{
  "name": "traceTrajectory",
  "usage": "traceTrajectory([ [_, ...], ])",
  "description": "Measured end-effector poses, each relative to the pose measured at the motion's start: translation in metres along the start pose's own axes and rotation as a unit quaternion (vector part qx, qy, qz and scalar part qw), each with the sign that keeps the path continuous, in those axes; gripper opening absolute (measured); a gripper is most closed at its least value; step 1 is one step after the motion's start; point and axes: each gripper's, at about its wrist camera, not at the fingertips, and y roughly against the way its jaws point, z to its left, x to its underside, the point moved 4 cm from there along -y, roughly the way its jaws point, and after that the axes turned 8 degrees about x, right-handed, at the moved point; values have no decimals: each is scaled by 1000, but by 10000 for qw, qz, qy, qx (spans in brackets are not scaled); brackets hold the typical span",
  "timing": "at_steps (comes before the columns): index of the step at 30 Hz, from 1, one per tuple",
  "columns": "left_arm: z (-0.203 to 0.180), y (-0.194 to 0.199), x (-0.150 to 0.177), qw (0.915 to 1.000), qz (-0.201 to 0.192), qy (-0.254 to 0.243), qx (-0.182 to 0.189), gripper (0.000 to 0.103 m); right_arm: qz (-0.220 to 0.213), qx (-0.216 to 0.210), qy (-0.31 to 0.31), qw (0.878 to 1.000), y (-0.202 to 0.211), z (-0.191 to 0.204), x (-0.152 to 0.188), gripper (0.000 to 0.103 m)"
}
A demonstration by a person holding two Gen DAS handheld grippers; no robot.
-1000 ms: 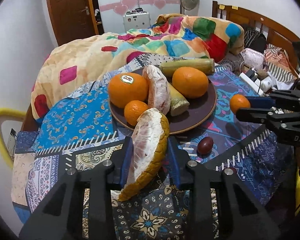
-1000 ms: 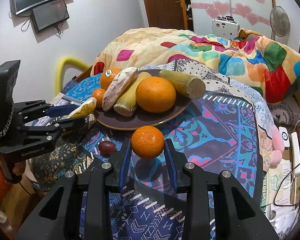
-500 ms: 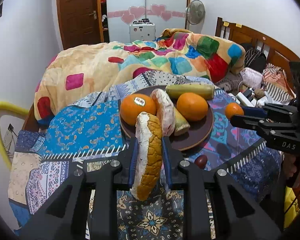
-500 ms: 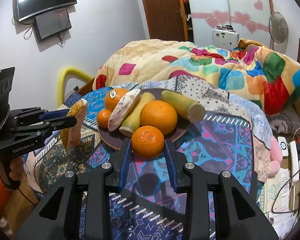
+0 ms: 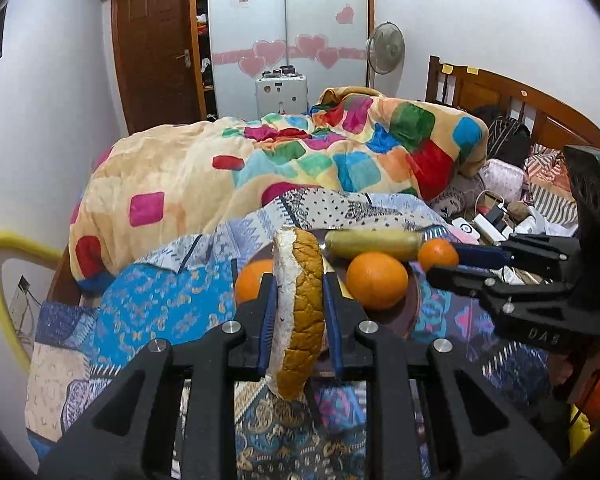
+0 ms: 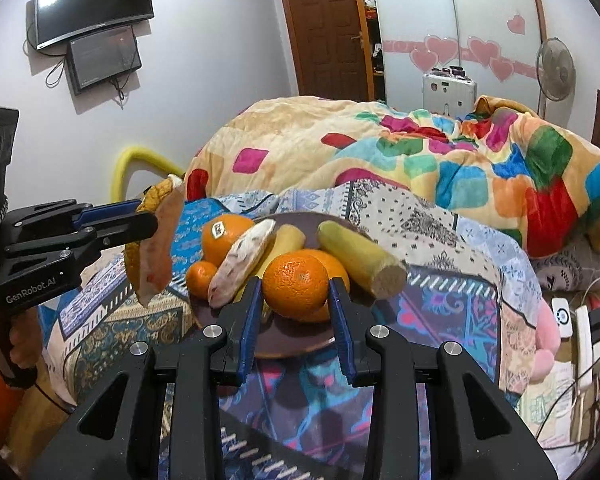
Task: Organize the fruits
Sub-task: 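Set the pomelo wedge on the plate with the left tool while the right tool sets the small orange there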
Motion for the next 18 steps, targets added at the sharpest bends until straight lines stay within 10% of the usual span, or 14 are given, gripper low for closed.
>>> traceTrajectory([
  [18, 15, -64, -30, 9995, 218, 168, 140, 22, 228, 155, 317, 9991, -60, 5, -33, 31],
])
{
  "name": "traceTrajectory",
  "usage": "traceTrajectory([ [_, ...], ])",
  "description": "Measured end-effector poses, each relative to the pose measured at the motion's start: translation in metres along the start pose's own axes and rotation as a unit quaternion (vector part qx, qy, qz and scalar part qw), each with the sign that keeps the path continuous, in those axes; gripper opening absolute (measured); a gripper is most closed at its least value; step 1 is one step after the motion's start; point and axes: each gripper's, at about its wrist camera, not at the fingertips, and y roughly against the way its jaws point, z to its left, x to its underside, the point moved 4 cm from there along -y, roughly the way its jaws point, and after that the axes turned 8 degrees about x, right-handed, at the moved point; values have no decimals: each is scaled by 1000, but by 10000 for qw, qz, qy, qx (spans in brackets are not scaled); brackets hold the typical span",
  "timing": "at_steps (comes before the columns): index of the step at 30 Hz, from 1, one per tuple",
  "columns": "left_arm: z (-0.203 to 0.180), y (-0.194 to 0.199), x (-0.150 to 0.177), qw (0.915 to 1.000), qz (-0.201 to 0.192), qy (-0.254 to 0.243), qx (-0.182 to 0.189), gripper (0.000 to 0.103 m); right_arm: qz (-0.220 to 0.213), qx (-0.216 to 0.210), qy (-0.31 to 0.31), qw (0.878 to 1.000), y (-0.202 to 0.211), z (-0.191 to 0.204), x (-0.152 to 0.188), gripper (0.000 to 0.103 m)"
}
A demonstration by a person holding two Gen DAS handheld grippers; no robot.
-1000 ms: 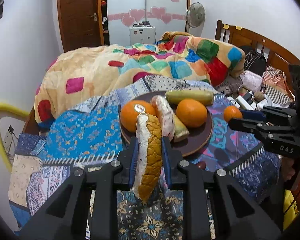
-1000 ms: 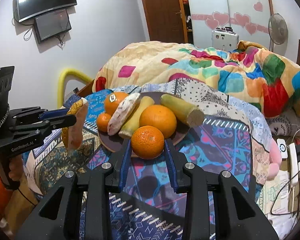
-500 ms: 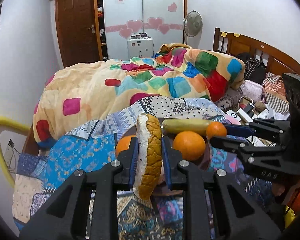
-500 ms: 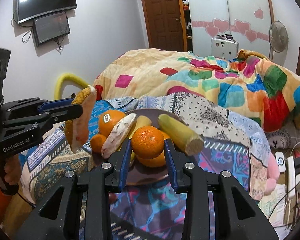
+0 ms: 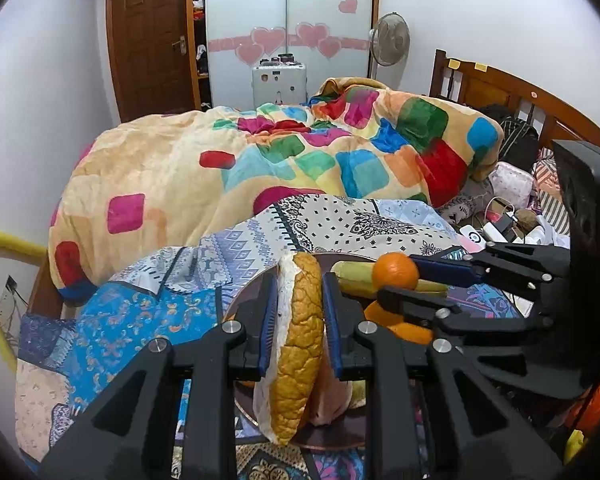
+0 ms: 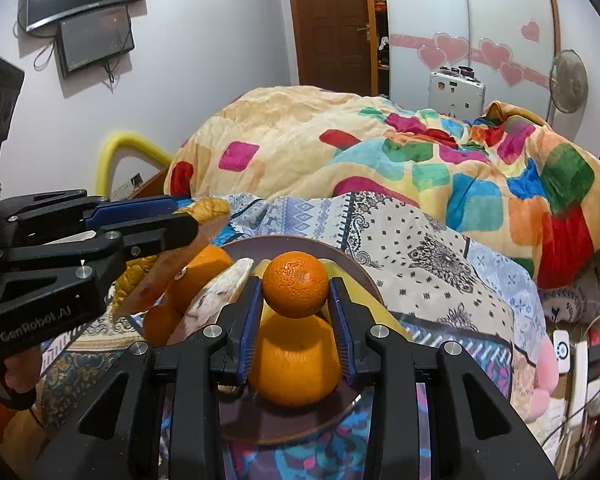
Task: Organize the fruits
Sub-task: 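Set the pomelo wedge on the plate with the left tool while the right tool sets the small orange there, then open both tools and withdraw them from the plate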
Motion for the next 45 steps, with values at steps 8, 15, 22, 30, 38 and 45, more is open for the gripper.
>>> traceTrajectory([
  [8, -1, -8, 0, 9999, 16, -36, 100, 22, 141, 96, 254, 9995, -14, 8, 1, 31],
  [15, -2, -12, -1, 9993, 144, 58, 346, 22, 223, 114, 383, 9990, -20, 14, 5, 31],
  [22, -7, -12, 4, 9991, 214, 60, 370, 22, 198, 127, 383, 9990, -15, 14, 7, 37],
  [30, -8, 9, 5, 9997, 121, 84, 218, 22, 122, 84, 231, 9996, 5, 12, 9, 37],
  [38, -17, 54, 15, 9999, -92, 25, -81, 27, -177, 162, 156, 9996, 51, 16, 8, 38],
  [45, -25, 93, 33, 9992, -292, 44, -269, 48, -379, 186, 132, 9990, 93, 27, 20, 39],
])
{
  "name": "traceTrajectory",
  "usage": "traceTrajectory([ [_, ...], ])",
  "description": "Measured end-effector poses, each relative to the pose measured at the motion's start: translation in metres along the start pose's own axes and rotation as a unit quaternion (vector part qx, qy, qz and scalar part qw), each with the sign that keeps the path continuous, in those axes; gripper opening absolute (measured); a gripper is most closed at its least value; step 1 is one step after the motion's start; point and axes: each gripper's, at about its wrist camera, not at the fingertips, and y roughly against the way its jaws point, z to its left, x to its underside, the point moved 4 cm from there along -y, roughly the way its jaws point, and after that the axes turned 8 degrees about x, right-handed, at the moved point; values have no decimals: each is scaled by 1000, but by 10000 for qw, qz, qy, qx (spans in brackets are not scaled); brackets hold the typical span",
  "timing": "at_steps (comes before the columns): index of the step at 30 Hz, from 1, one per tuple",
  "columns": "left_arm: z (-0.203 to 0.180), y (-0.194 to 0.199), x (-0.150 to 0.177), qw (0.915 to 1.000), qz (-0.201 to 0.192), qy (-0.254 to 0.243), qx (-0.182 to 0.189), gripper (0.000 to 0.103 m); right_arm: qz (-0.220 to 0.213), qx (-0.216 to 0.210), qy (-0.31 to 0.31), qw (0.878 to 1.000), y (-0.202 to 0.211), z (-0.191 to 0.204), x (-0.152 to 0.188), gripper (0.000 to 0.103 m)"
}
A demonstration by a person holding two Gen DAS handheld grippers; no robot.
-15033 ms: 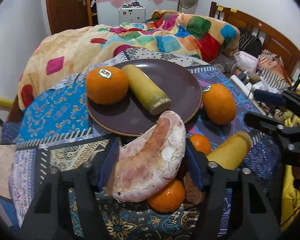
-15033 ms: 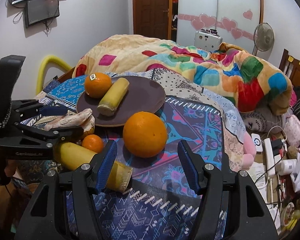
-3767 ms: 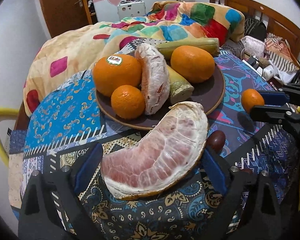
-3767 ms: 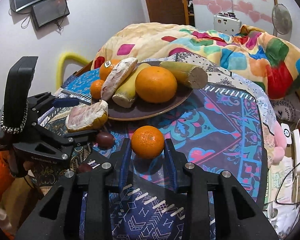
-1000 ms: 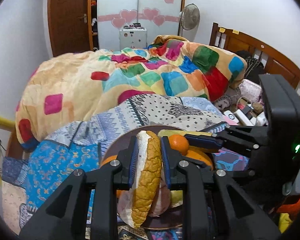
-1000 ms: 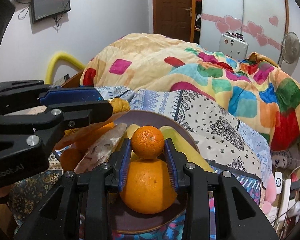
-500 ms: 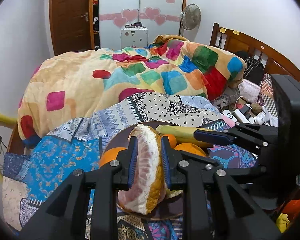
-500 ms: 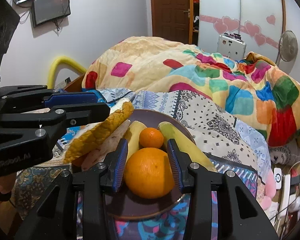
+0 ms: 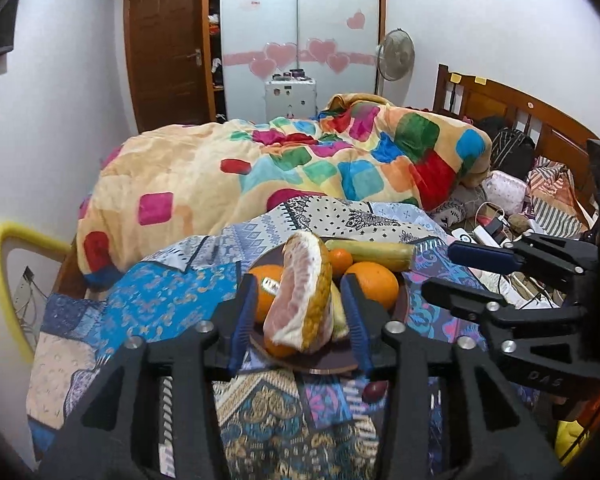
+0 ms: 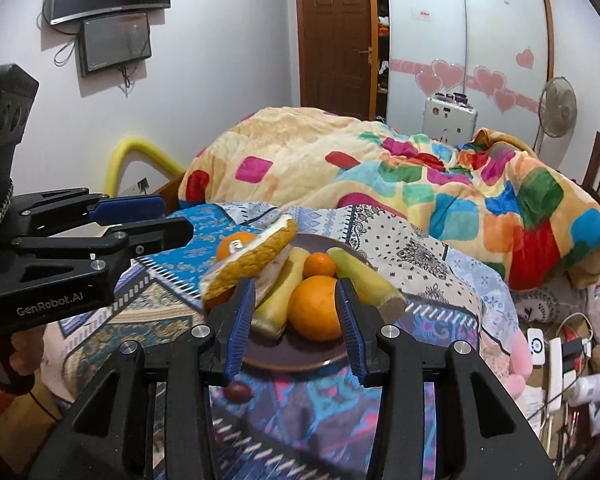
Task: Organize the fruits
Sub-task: 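Open both tools and withdraw them from the plate, then grasp a dark red date with the right tool while the left tool grasps another date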
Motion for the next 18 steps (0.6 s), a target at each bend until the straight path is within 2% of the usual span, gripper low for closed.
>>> traceTrajectory([
  [4, -3, 17, 15, 9999, -65, 39, -80, 63, -78, -8, 7, 10000, 15, 8, 10, 45],
  [10, 3, 24, 39, 9996, 10, 189, -208, 83, 73, -76, -9, 9999, 17, 16, 32, 46],
  [15, 6, 21, 66, 9991, 196, 200, -320, 84, 334, -162, -89, 9993, 8, 19, 53, 46],
  [18, 8, 17, 80, 9989, 311, 218, -267, 84, 499, -229, -124, 9984, -1, 24, 64, 46],
])
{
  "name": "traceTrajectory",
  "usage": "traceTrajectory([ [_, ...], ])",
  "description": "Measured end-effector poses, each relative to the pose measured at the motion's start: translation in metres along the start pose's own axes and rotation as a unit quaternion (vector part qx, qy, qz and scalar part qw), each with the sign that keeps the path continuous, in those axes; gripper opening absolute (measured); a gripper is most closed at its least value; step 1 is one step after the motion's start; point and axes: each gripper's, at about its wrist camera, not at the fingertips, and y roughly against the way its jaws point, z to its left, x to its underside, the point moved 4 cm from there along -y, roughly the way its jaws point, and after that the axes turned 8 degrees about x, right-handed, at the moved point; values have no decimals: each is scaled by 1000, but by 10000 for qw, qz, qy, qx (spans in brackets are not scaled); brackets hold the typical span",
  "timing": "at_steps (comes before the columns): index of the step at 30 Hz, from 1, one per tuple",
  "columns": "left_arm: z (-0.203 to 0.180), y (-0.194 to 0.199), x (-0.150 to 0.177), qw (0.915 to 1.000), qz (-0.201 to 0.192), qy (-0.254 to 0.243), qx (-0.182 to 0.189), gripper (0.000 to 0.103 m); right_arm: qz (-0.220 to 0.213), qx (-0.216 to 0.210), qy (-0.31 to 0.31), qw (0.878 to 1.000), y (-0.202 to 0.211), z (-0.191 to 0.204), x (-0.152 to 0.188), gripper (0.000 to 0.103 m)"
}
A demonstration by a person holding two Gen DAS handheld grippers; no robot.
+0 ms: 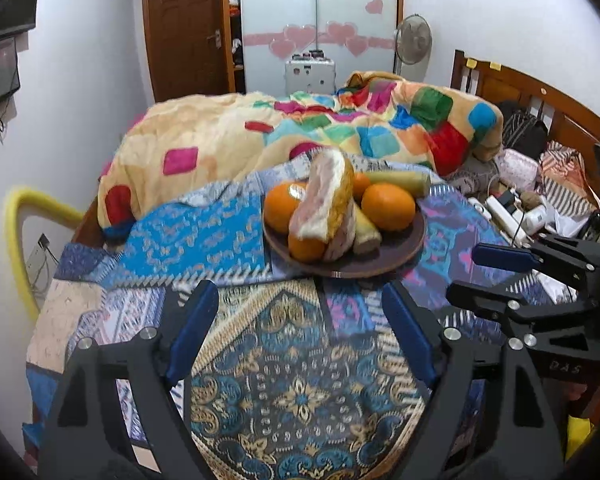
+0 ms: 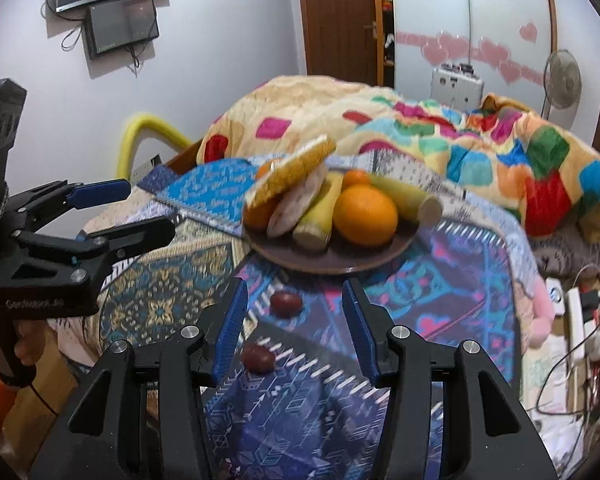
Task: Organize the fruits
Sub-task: 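Grasp a dark red date with the right tool while the left tool grasps another date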
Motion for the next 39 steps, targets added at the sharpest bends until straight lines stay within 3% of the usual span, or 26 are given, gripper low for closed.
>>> traceTrajectory([
  [11, 27, -32, 27, 9993, 273, 243, -20, 84, 502, -95, 87, 9987, -52, 13, 12, 46],
  [19, 38, -40, 33, 9987, 280, 383, 166, 82, 637, 29, 239, 9977, -67, 17, 14, 25],
  [28, 22, -25, 33, 9991, 199, 319, 202, 81, 514, 3, 89, 9986, -53, 11, 16, 22],
  [39, -23, -26, 41, 9977, 420, 230, 484, 81, 180, 182, -201, 9995, 1, -18, 27, 22],
])
